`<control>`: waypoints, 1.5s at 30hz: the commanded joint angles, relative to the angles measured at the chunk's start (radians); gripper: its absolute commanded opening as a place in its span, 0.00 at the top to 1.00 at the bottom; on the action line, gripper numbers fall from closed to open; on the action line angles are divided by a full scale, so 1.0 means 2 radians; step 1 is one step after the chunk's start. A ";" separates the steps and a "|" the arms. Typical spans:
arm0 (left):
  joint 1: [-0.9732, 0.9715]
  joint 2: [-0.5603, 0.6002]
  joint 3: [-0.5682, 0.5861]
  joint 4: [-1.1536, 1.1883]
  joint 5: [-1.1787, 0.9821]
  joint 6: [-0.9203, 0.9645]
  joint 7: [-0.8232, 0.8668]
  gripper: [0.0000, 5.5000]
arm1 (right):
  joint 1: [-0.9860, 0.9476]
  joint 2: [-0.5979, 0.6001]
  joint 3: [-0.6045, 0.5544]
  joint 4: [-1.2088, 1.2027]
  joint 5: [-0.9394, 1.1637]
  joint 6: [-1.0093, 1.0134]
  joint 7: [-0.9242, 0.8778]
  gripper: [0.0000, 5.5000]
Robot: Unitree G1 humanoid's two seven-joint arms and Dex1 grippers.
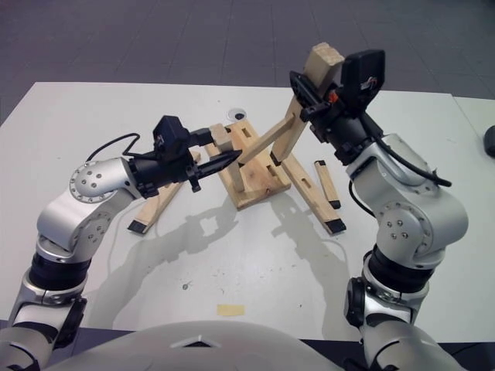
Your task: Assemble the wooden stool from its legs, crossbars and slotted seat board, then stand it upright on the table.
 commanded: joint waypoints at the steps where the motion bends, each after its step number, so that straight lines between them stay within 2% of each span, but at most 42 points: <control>1: 0.022 0.011 -0.031 0.037 0.037 0.028 0.002 0.63 | 0.036 0.023 0.022 0.029 0.047 0.045 0.015 0.82; 9: 0.019 0.009 -0.034 0.044 0.043 0.024 0.000 0.63 | 0.069 0.023 0.042 0.074 0.026 0.010 0.038 0.82; 22: 0.020 0.010 -0.034 0.048 0.043 0.021 -0.001 0.63 | 0.038 0.033 0.087 0.076 0.011 -0.016 0.040 0.82; 29: 0.020 0.012 -0.033 0.052 0.045 0.019 -0.006 0.63 | 0.055 0.031 0.105 0.087 -0.008 -0.025 0.053 0.82; 37: 0.024 0.011 -0.034 0.052 0.038 0.015 -0.016 0.63 | 0.031 0.059 0.084 0.101 0.024 -0.041 0.058 0.82; 45: 0.035 0.025 -0.009 0.032 -0.031 0.020 -0.082 0.63 | 0.022 0.060 0.077 0.119 0.039 -0.045 0.080 0.82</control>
